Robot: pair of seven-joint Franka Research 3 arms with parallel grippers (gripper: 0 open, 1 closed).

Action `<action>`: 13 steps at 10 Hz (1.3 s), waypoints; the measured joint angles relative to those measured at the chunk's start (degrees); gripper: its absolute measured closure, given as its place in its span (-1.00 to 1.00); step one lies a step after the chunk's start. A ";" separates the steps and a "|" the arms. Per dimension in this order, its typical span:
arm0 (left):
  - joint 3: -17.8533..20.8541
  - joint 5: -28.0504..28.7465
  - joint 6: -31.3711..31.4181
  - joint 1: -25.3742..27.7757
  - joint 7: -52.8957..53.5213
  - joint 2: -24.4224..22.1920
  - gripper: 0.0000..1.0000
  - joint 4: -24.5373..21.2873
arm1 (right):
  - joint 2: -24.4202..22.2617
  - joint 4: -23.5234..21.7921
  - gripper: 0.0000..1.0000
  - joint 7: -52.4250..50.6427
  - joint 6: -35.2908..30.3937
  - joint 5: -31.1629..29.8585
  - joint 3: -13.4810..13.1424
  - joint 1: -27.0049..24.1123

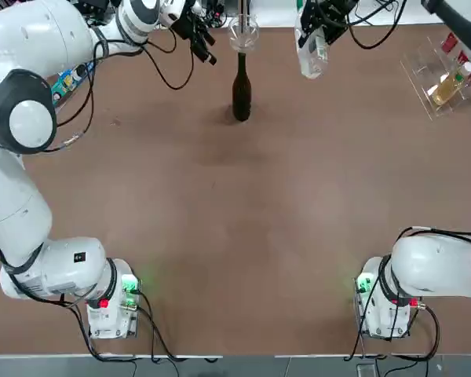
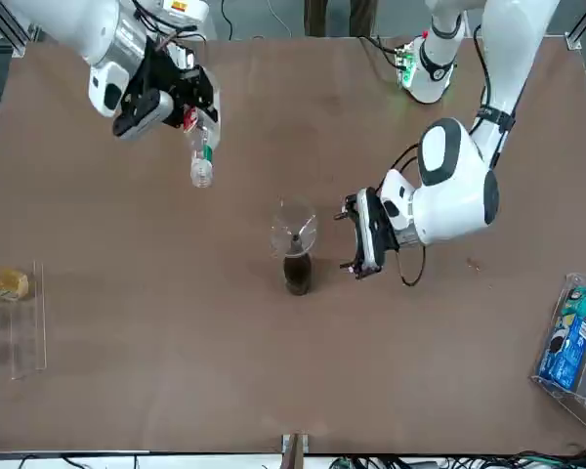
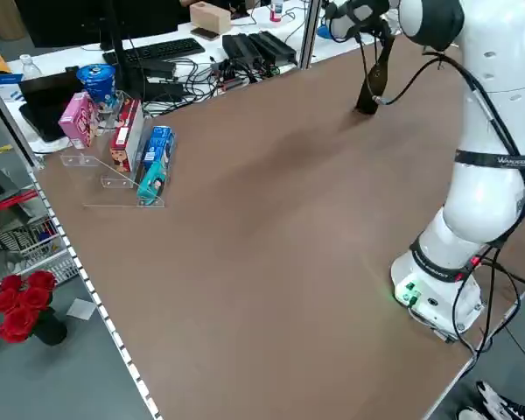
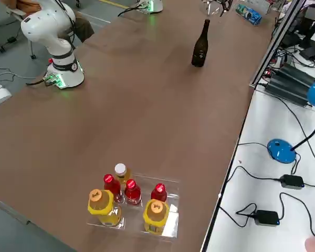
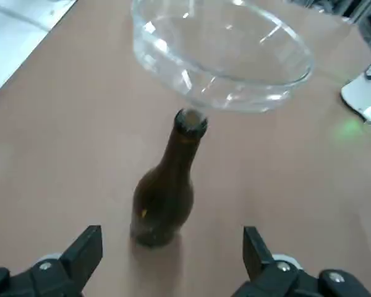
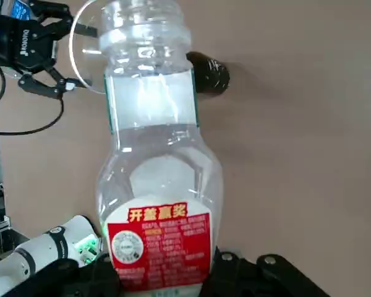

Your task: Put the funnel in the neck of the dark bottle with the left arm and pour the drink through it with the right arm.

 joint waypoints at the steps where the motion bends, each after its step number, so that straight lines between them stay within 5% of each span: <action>1: -0.93 -1.29 0.00 0.00 2.33 0.78 -1.00 0.48 | 0.00 0.03 0.22 1.88 0.77 -1.07 1.58 0.01; 6: -3.66 -8.57 0.01 0.29 25.37 6.15 -1.00 2.25 | 0.37 0.16 0.22 9.35 6.13 -4.80 8.28 0.02; 9: -6.15 -11.54 -0.01 1.02 29.94 9.44 -1.00 2.52 | 1.81 0.25 0.22 13.60 7.95 -7.84 11.52 0.02; 13: -7.46 -18.13 -0.09 1.59 34.22 10.77 -1.00 2.82 | 9.79 5.50 0.22 21.98 8.33 -17.10 16.17 0.02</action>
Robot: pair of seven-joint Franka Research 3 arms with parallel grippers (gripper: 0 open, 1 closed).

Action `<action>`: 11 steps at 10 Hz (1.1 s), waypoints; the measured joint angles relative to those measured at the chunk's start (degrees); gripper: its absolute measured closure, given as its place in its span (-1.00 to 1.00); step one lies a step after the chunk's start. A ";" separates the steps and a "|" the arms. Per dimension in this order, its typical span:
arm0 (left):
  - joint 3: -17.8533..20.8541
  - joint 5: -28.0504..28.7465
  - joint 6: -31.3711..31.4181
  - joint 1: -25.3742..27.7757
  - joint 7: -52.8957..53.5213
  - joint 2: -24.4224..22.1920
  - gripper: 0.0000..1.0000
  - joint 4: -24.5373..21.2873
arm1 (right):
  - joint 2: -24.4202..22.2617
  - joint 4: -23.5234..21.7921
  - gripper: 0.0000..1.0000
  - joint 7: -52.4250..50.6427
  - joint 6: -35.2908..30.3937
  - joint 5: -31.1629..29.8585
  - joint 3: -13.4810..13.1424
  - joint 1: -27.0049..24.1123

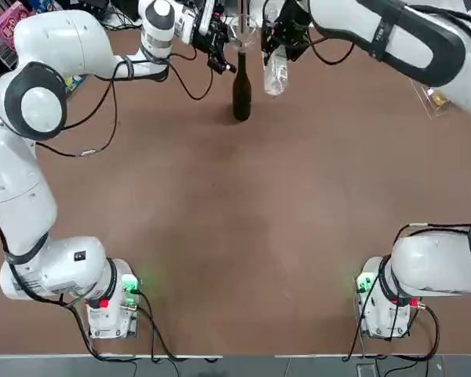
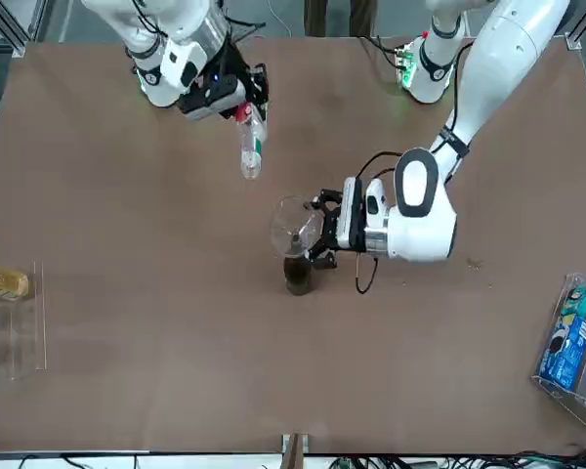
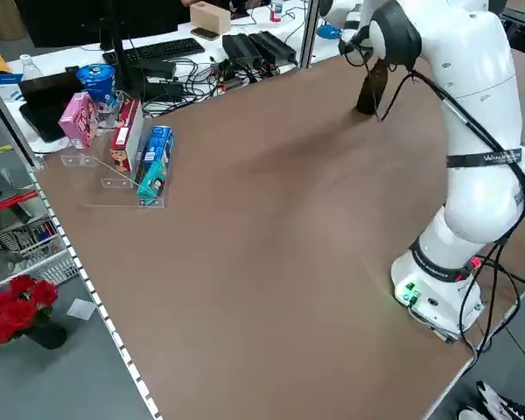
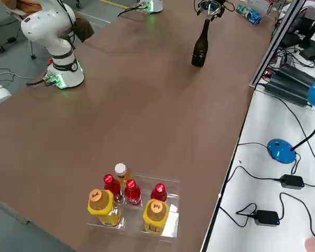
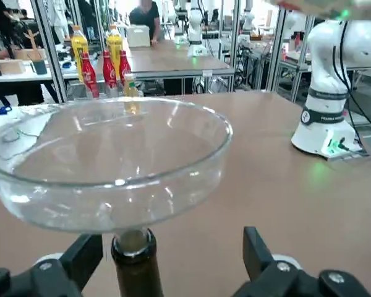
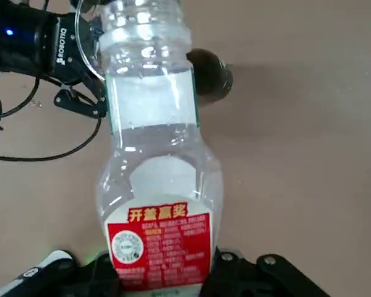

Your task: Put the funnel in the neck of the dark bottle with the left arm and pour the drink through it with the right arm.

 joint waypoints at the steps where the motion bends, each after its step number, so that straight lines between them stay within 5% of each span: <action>1: -0.40 -0.54 -0.01 0.30 0.20 0.01 -1.00 0.08 | 3.24 1.65 0.22 2.79 0.13 -2.85 1.83 0.02; 8: -1.53 -4.01 -0.05 0.06 6.81 3.00 -0.90 0.87 | 14.03 8.75 0.22 6.82 0.93 -7.02 3.55 3.61; 10: -1.58 -4.90 -0.04 0.06 7.22 3.09 -0.68 0.93 | 16.26 10.13 0.22 7.16 0.92 -7.48 3.55 3.99; 11: -1.57 -5.09 -0.04 0.19 7.22 3.13 -0.38 1.07 | 17.49 10.93 0.22 7.93 0.91 -7.49 3.54 4.00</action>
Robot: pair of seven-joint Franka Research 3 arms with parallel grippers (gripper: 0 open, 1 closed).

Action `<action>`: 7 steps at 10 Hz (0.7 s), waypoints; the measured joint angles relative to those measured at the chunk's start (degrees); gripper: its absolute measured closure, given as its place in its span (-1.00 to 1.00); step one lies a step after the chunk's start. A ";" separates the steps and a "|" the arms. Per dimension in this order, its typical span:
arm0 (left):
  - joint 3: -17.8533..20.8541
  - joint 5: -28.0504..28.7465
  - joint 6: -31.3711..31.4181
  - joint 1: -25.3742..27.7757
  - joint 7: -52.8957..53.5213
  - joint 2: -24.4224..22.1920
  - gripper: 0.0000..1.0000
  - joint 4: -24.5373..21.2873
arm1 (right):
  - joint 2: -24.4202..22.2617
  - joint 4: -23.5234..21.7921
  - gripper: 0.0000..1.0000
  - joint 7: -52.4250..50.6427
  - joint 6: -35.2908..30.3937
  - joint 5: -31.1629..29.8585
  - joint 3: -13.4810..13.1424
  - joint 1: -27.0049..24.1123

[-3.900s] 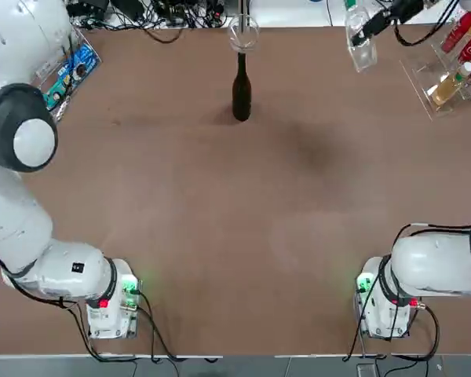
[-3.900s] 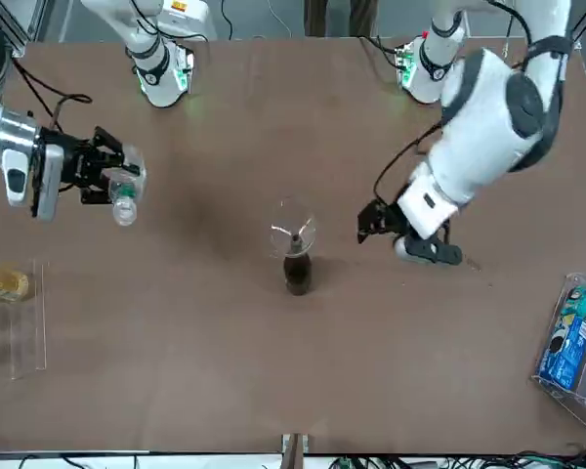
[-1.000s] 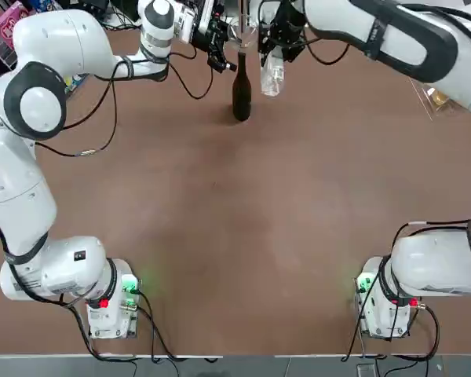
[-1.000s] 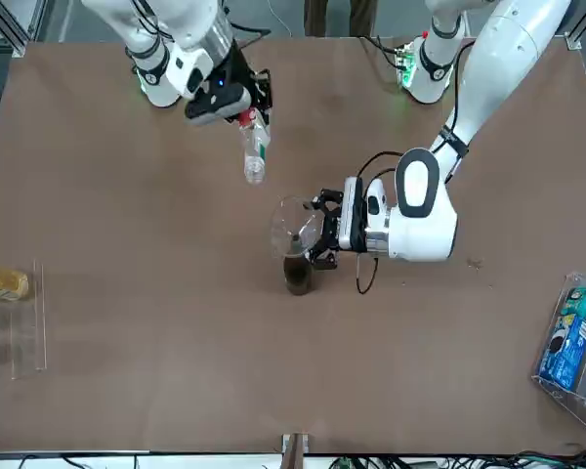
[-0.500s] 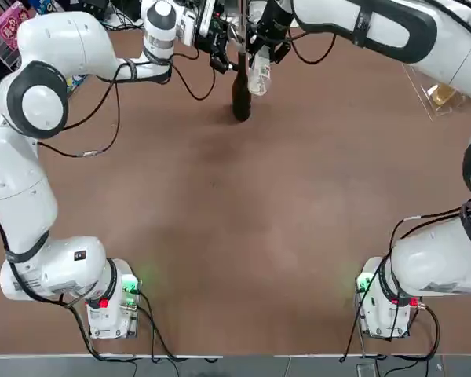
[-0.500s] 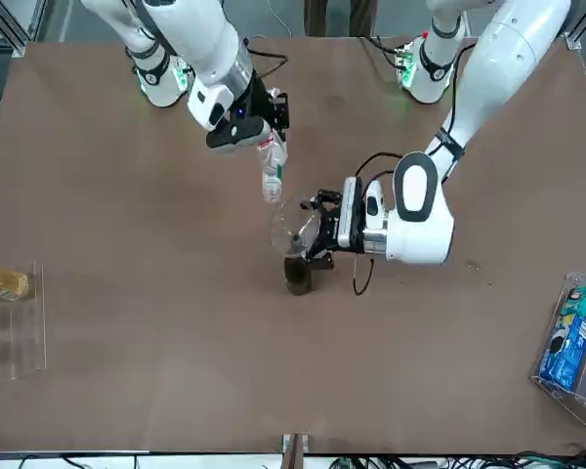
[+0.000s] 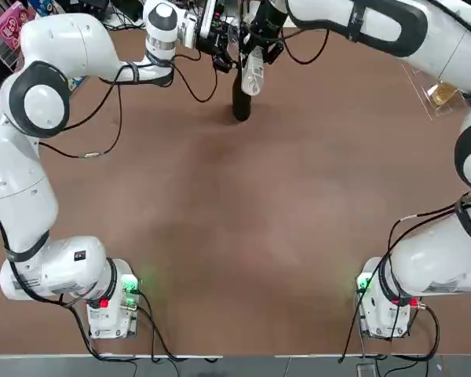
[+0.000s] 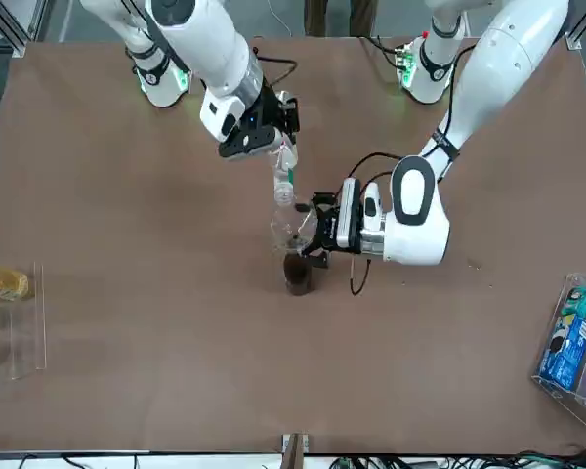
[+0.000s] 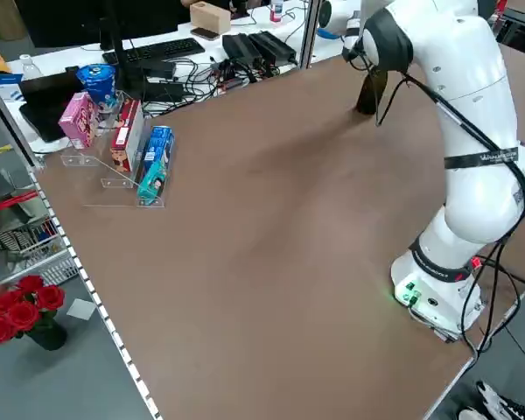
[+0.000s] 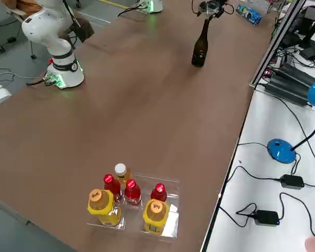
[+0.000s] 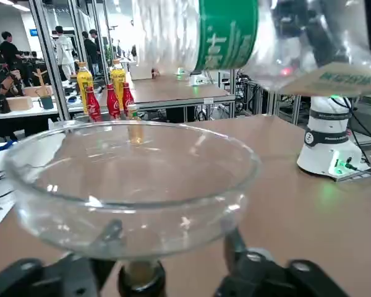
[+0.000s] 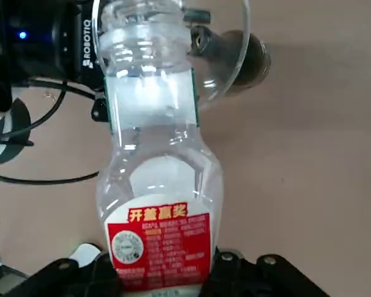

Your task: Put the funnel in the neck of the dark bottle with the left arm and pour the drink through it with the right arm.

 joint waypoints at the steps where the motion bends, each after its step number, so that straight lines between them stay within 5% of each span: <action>1: 0.00 -0.02 0.00 0.06 0.01 0.05 -0.30 0.09 | 1.19 0.64 0.22 0.57 -0.01 -0.01 0.00 0.06; 3: 0.00 -0.06 0.00 0.09 0.01 0.17 -0.08 0.11 | 2.83 1.55 0.22 2.03 -0.01 -0.03 0.01 0.45; 7: 0.00 -0.57 -0.01 0.21 0.01 1.00 -0.02 0.39 | 3.55 2.26 0.22 4.79 -0.14 -0.03 0.04 0.83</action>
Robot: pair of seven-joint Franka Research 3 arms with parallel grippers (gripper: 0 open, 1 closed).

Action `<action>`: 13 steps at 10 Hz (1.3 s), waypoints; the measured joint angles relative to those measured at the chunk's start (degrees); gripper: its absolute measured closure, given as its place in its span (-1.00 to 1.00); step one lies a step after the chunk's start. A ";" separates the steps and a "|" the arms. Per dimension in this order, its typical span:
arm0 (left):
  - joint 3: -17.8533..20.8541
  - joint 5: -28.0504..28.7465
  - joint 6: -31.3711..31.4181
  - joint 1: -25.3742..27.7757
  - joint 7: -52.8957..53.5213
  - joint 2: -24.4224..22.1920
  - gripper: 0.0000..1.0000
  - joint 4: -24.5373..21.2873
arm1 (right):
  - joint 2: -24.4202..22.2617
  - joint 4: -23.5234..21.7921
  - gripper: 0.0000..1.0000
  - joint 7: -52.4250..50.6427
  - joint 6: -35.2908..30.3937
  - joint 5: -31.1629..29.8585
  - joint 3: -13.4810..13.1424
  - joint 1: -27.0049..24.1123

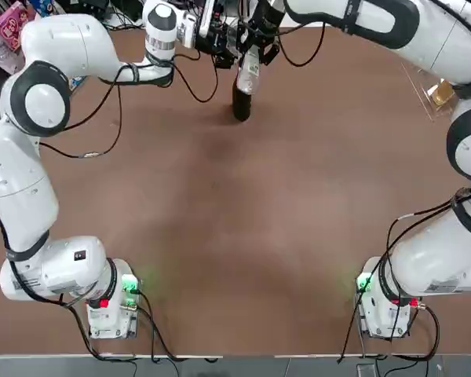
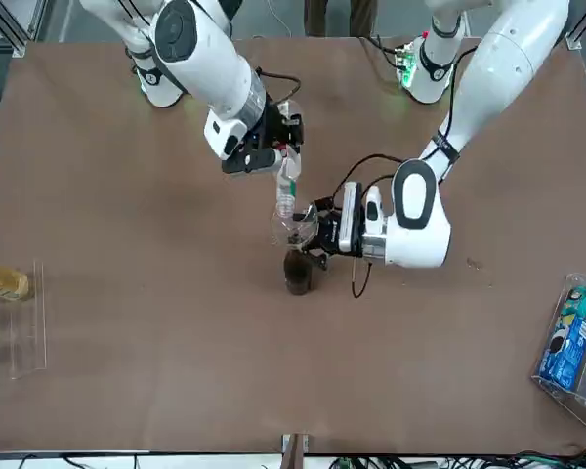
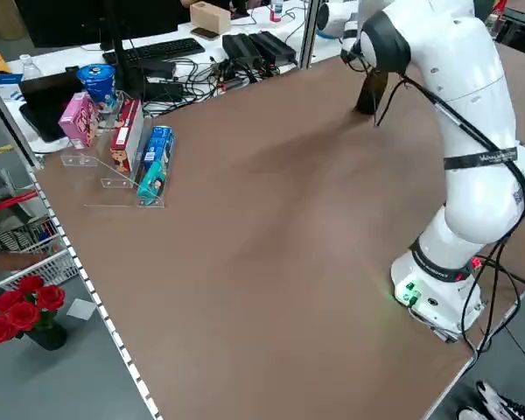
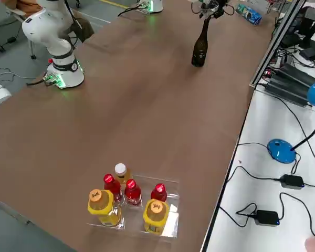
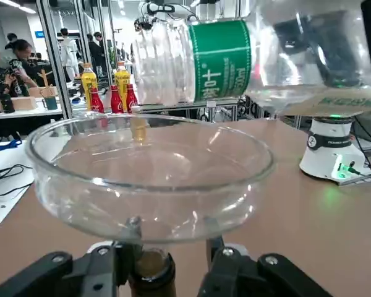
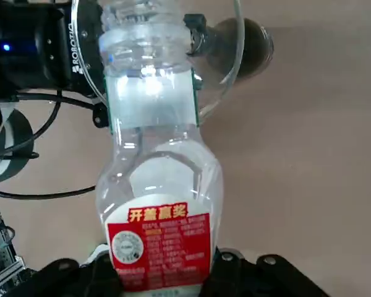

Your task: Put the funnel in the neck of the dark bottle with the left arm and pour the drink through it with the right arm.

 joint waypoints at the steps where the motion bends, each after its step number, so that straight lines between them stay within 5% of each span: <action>1: 0.00 -0.10 0.00 0.02 0.00 0.06 0.01 0.03 | 0.06 0.04 0.22 0.95 -0.02 0.00 0.01 0.00; 13: 0.02 -0.66 -0.01 0.76 0.00 1.47 0.16 0.17 | 2.13 2.37 0.22 8.09 -2.37 1.34 1.90 0.36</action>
